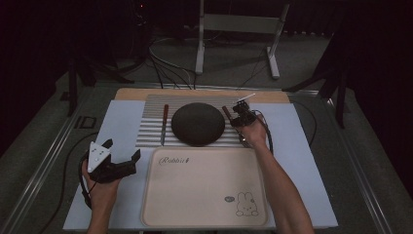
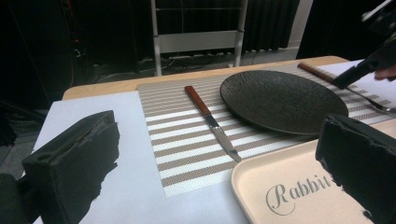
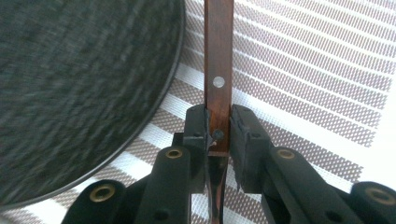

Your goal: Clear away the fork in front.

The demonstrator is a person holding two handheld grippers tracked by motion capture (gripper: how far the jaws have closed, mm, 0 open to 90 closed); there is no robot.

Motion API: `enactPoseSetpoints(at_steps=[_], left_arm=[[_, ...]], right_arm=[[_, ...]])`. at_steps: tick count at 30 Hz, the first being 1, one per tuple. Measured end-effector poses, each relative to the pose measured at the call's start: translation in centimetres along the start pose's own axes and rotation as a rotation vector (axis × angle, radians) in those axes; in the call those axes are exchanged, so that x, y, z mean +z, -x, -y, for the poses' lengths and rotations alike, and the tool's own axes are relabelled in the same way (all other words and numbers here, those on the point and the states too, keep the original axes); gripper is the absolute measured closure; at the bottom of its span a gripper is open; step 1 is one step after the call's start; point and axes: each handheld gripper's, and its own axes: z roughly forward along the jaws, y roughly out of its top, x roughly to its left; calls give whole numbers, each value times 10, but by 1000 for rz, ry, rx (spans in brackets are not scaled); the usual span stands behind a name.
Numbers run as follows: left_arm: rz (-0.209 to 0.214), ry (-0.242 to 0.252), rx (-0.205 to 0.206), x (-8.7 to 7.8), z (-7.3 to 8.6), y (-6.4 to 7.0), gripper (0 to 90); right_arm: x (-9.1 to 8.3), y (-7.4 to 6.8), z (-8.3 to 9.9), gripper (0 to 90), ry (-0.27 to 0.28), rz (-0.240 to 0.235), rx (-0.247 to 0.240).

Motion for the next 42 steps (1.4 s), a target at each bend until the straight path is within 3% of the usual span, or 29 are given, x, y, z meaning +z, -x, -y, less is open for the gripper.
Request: enactPoseSetpoints(at_steps=[9, 11, 17, 29, 42], left_arm=[[0, -4, 9, 1, 0, 2, 0], [1, -6, 11, 1, 0, 2, 0], [2, -11, 15, 1, 0, 3, 0], [3, -14, 20, 2, 0, 5, 0], [12, -12, 26, 4, -1, 9, 0]], right_arm=[[-26, 6, 8, 781, 134, -14, -24], [-34, 6, 14, 781, 193, -22, -33], [-48, 8, 27, 781, 294, -25, -40], [-67, 9, 44, 781, 390, -50, -55], [-88, 1, 52, 781, 488, -35, -91]])
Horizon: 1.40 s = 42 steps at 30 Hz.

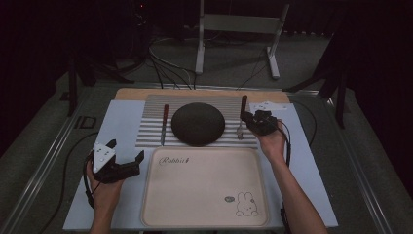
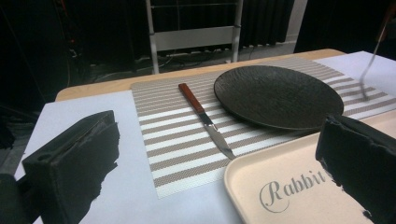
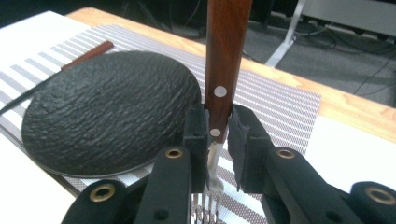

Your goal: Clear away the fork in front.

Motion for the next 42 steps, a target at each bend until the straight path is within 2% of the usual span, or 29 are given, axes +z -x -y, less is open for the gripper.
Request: enactPoseSetpoints(at_steps=[11, 15, 18, 30, 35, 39, 40, 42], left_arm=[[31, 4, 11, 8, -6, 11, 0], [54, 17, -3, 15, -14, 19, 0], [73, 27, 6, 22, -23, 26, 0], [162, 61, 16, 68, -59, 65, 12], [217, 52, 49, 88, -72, 87, 34], [259, 48, 60, 103, -81, 103, 70], [259, 48, 60, 103, -81, 103, 76], [287, 44, 70, 115, -90, 117, 95]], right_arm=[[-6, -8, -2, 781, 16, 4, -44], [-8, -11, -2, 781, 22, -3, -50], [-9, -12, -2, 781, 27, -5, -56], [-13, -17, -2, 781, 33, -12, -74], [-17, -20, -3, 781, 46, -22, -80], [-19, -23, -4, 781, 55, -30, -82], [-20, -24, -4, 781, 57, -34, -85], [-21, -27, -5, 781, 62, -41, -92]])
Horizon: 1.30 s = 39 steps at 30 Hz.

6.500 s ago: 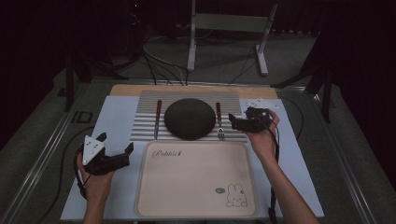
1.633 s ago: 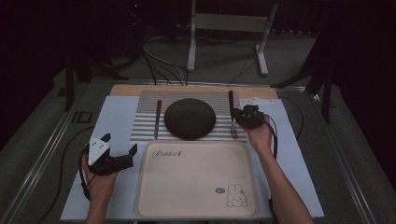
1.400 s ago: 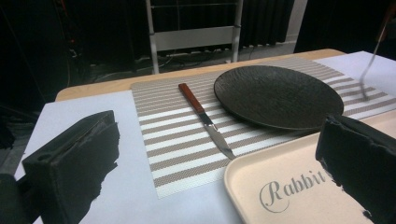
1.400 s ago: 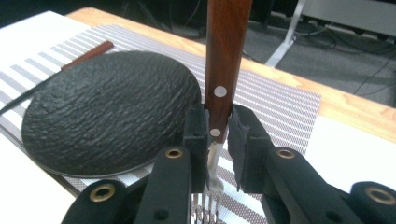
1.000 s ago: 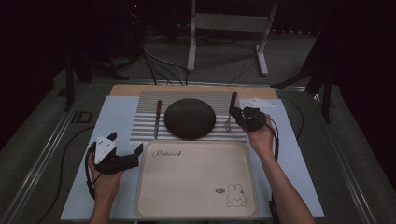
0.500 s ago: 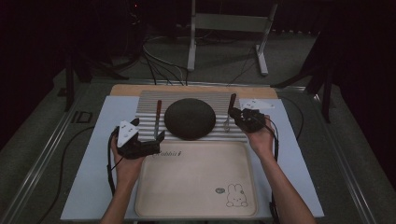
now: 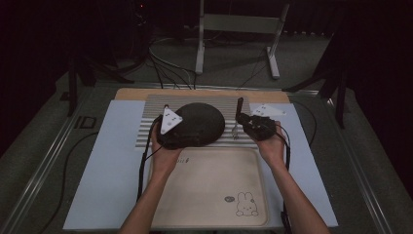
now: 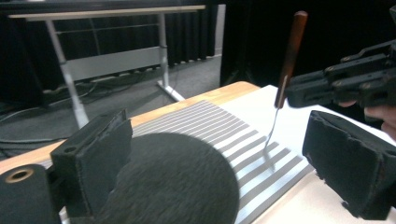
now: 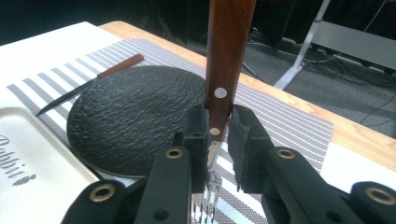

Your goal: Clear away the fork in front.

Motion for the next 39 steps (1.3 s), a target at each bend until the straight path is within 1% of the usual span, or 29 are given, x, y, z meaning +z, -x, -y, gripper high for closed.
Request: enactPoseSetpoints(at_steps=[1, 2, 3, 4, 6, 8, 10, 12, 13, 14, 15, 16, 17, 19, 20, 21, 22, 23, 24, 25, 27, 28, 29, 30, 32, 33, 34, 36, 39], left_arm=[[7, -2, 3, 5, -2, 2, 99], [7, -2, 3, 5, -2, 2, 104], [20, -4, 1, 13, -6, 6, 109], [20, -4, 1, 13, -6, 6, 114], [46, -9, -14, 25, -11, 12, 126], [55, -10, -19, 29, -13, 13, 137], [61, -10, -29, 38, -18, 20, 176], [68, -12, -30, 40, -19, 21, 203], [82, -10, -36, 45, -21, 23, 230], [82, -10, -36, 45, -21, 23, 250], [105, 0, -44, 48, -23, 26, 284], [105, 0, -44, 48, -23, 26, 326], [137, 6, -43, 50, -25, 27, 394], [162, 6, -44, 53, -26, 30, 457], [162, 6, -44, 53, -26, 30, 480], [177, 3, -35, 56, -27, 34, 493], [177, 3, -35, 56, -27, 34, 498], [187, 0, -31, 58, -28, 37, 530], [187, 0, -31, 58, -28, 37, 562], [188, -6, -27, 60, -29, 39, 562], [193, -8, -23, 61, -29, 40, 683], [186, -6, -25, 61, -30, 40, 736], [190, -4, -28, 60, -30, 40, 781], [182, -7, -24, 60, -30, 39, 790], [194, -12, -28, 59, -30, 37, 804], [189, -15, -24, 59, -30, 38, 805], [184, -19, -18, 58, -30, 38, 805], [187, -24, -17, 58, -30, 38, 805], [187, -28, -18, 57, -31, 37, 806]], right_arm=[[-1, -1, 0, 781, 2, -2, -1], [-1, -2, -1, 781, 6, -5, -4], [-2, -3, -2, 781, 10, -7, -6], [-2, -4, -2, 781, 10, -9, -6], [-4, -7, -3, 781, 17, -16, -11], [-5, -8, -4, 781, 21, -20, -15], [-8, -12, -5, 781, 34, -29, -24], [-10, -16, -6, 781, 41, -34, -29], [-11, -18, -6, 781, 46, -41, -31], [-12, -19, -6, 781, 50, -43, -36], [-13, -22, -6, 781, 53, -48, -38], [-13, -22, -6, 781, 53, -48, -38], [-13, -25, -7, 781, 56, -53, -44], [-13, -28, -7, 781, 57, -60, -46], [-13, -28, -7, 781, 57, -60, -46], [-12, -31, -7, 781, 59, -67, -50], [-12, -31, -7, 781, 59, -67, -50], [-11, -34, -7, 781, 61, -72, -49], [-11, -34, -7, 781, 61, -72, -49], [-11, -35, -7, 781, 63, -75, -51], [-11, -38, -7, 781, 65, -82, -55], [-11, -40, -7, 781, 67, -85, -56], [-11, -41, -8, 781, 69, -84, -57], [-12, -41, -8, 780, 72, -86, -55], [-13, -40, -7, 776, 73, -99, -52], [-14, -40, -7, 771, 73, -103, -50], [-15, -40, -7, 741, 73, -104, -47], [-16, -40, -6, 641, 79, -112, -38], [-18, -38, -4, 507, 82, -101, -27]])
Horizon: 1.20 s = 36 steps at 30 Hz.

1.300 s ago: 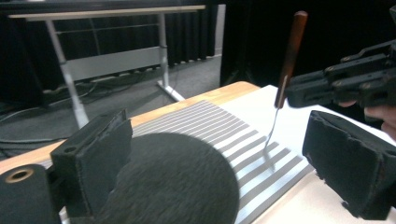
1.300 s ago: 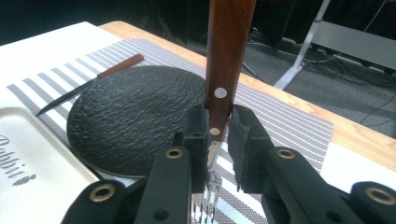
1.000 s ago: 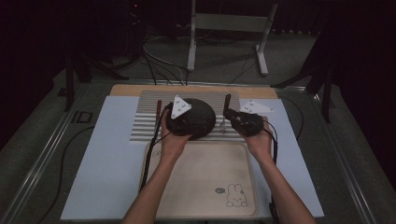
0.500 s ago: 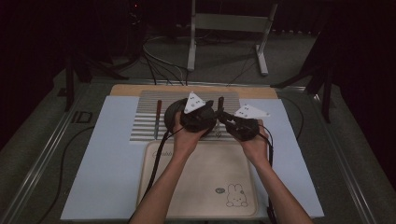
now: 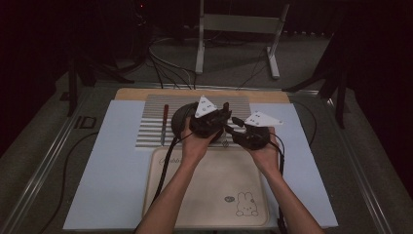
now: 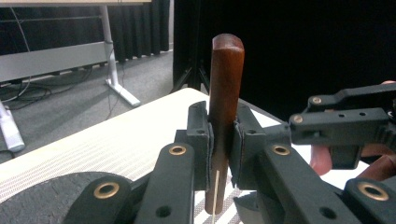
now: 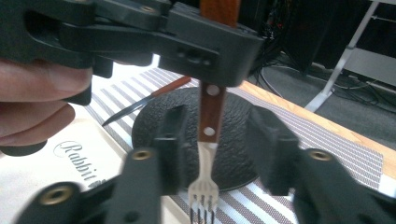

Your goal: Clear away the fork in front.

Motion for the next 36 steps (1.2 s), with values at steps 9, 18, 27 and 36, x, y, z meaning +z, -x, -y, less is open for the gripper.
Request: enactPoseSetpoints(at_steps=[9, 18, 27, 36], left_arm=[[9, -6, -16, -9, -3, -3, 805], [43, -12, -41, -24, -7, -6, 805], [57, -29, -49, -43, -10, -10, 805], [75, -58, -66, -66, -5, -20, 805]], right_arm=[[-10, 4, 6, 142, -8, 63, 31], [-24, 14, 17, 116, 14, 89, 82], [-41, 24, 29, 115, 19, 128, 106], [-57, 31, 44, 114, 15, 178, 122]])
